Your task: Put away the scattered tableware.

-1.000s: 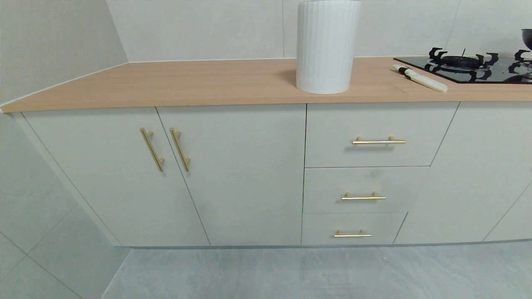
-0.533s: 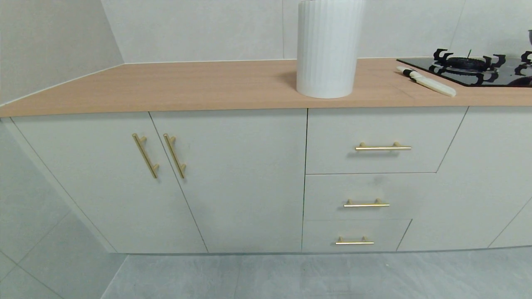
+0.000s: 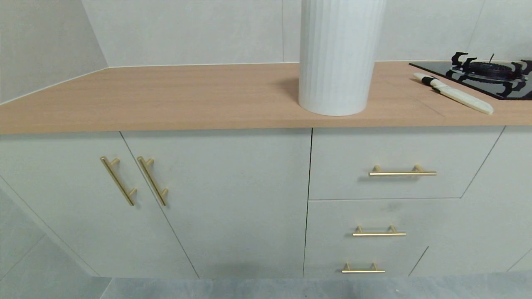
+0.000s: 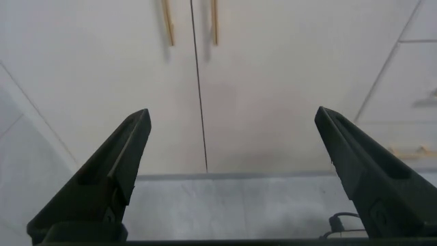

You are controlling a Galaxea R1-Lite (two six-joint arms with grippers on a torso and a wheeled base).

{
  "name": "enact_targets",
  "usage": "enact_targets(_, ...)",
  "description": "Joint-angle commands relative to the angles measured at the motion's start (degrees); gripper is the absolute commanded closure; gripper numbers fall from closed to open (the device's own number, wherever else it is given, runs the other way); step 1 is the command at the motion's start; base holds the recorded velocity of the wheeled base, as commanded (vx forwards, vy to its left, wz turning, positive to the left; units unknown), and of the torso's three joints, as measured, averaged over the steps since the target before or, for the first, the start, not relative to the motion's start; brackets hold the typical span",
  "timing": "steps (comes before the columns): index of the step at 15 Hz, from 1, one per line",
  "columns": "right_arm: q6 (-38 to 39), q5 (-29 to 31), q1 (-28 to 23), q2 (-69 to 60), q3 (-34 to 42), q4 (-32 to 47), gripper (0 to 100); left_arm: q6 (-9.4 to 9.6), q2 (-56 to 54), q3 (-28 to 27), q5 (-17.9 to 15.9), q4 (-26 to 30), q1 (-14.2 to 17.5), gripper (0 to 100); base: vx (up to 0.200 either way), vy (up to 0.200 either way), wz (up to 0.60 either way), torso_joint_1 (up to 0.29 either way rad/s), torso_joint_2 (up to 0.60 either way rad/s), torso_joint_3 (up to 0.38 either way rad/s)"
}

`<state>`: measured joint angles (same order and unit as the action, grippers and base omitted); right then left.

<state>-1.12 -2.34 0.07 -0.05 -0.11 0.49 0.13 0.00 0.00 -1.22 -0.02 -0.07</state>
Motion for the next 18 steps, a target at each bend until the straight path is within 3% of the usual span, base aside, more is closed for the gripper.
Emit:
enact_targets(1, 0.0, 0.0, 0.0, 0.0, 0.0, 0.0, 0, -0.05, 0.0, 0.0, 0.0, -0.1, 0.0, 0, 0.200, 0.000, 0.00, 0.002, 0.00, 0.002)
enact_targets(10, 0.0, 0.0, 0.0, 0.0, -0.1, 0.0, 0, -0.05, 0.0, 0.0, 0.0, -0.1, 0.0, 0, 0.200, 0.000, 0.00, 0.002, 0.00, 0.003)
enact_targets(18, 0.0, 0.0, 0.0, 0.1, 0.0, 0.0, 0, -0.05, 0.0, 0.0, 0.1, -0.1, 0.0, 0, 0.000, 0.000, 0.00, 0.000, 0.00, 0.000)
